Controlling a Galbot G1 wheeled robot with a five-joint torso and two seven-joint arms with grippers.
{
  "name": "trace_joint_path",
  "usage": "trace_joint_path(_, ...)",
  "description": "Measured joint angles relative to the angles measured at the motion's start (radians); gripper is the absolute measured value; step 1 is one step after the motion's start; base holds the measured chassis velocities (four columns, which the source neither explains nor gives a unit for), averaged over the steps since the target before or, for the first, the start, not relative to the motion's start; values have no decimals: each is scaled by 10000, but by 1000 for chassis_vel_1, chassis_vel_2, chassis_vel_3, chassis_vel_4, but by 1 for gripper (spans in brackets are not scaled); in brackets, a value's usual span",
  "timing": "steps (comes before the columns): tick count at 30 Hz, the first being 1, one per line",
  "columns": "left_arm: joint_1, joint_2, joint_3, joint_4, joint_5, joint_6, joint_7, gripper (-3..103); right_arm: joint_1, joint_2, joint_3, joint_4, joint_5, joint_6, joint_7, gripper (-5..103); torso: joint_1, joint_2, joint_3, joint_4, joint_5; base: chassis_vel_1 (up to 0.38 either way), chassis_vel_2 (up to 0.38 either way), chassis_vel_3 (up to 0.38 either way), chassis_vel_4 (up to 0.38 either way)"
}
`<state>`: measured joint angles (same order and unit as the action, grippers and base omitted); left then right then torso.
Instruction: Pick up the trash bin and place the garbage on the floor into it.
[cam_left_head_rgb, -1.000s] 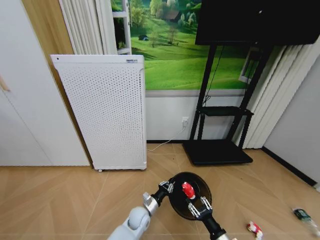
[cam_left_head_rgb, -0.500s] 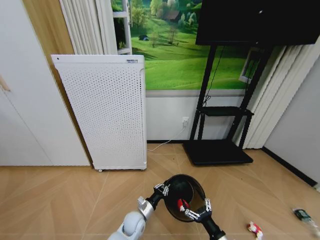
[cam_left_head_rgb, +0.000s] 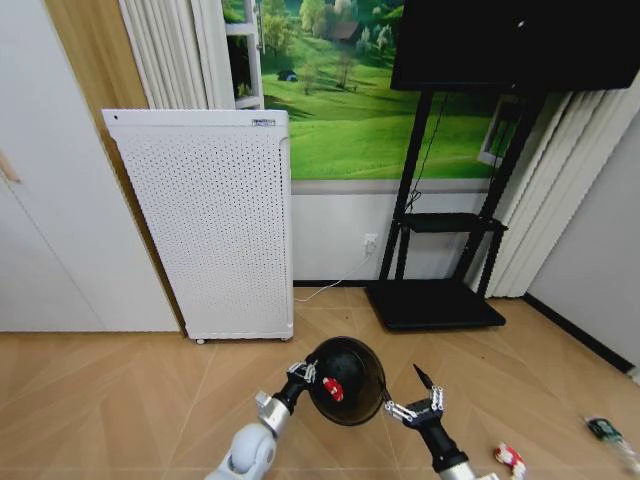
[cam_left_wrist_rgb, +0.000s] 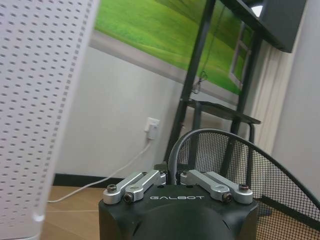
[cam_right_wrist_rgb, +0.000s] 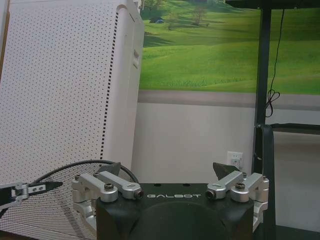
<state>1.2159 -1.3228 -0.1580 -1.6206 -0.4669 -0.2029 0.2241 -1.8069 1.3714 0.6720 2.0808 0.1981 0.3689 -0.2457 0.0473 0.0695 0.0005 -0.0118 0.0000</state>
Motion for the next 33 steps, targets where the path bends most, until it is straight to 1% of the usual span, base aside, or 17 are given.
trace_joint_path(3,230,52,-499,-65,-187,3,-36,7,48,9,-51,-69,-26,0,18,100,0,0,0,0,-1,-72,-59,72,63)
trace_joint_path(10,474,43,-1051,-77,-240,-24,-19,7,65,18,-73,-159,-87,3,36,100,1,0,1,-2,0,-156,-152,143,147)
trace_joint_path(14,494,23,-1159,-80,-291,-28,-17,7,47,18,-50,-222,-104,41,40,100,0,0,0,-2,-5,-212,-242,227,223)
trace_joint_path(17,467,20,-1214,-86,-322,-29,-15,7,51,13,-46,-283,-110,52,68,100,1,0,1,-3,11,-249,-254,238,263)
trace_joint_path(18,424,18,-1254,-89,-348,-31,-22,7,59,7,-46,-330,-117,54,120,100,2,0,1,-3,-12,-304,-266,257,261)
trace_joint_path(19,424,18,-1254,-89,-348,-31,-22,7,59,7,-46,-330,-117,54,120,100,2,0,1,-3,-12,-304,-266,257,261)
trace_joint_path(20,401,20,-1281,-88,-366,-31,-33,7,83,5,-47,-404,-141,55,156,100,2,0,1,-1,7,-293,-266,313,296)
trace_joint_path(21,401,20,-1281,-88,-366,-31,-33,7,83,5,-47,-404,-141,55,156,100,2,0,1,-1,7,-293,-266,313,296)
trace_joint_path(24,382,20,-1312,-93,-384,-31,-43,7,205,-7,-42,-776,-304,5,532,100,2,0,1,-1,-4,-325,-320,316,338)
trace_joint_path(25,384,20,-1346,-124,-389,-30,-45,7,291,-30,27,-1144,-501,-362,757,100,2,0,1,-2,9,-332,-325,305,321)
trace_joint_path(26,384,20,-1346,-124,-389,-30,-45,7,291,-30,27,-1144,-501,-362,757,100,2,0,1,-2,9,-332,-325,305,321)
trace_joint_path(28,394,29,-1371,-154,-401,-30,-47,7,449,-144,123,-1772,-718,-1058,1116,100,3,0,2,-4,0,-248,-309,229,245)
trace_joint_path(29,394,29,-1371,-154,-401,-30,-47,7,449,-144,123,-1772,-718,-1058,1116,100,3,0,2,-4,0,-206,-292,185,235)
trace_joint_path(30,401,51,-1382,-165,-405,-30,-46,7,481,-210,137,-1997,-751,-1453,1276,100,2,0,2,-4,7,-95,-191,185,235)
trace_joint_path(31,406,73,-1397,-181,-415,-30,-46,7,486,-271,137,-2140,-760,-1772,1317,100,2,0,0,-3,7,-95,-114,132,83)
trace_joint_path(32,406,73,-1397,-181,-415,-30,-46,7,486,-271,137,-2140,-760,-1772,1317,100,2,0,0,-3,7,-95,-114,132,83)
trace_joint_path(33,407,105,-1412,-206,-451,-29,-48,7,454,-381,166,-2336,-782,-2282,1158,100,2,0,1,-4,-1,-34,-114,28,33)
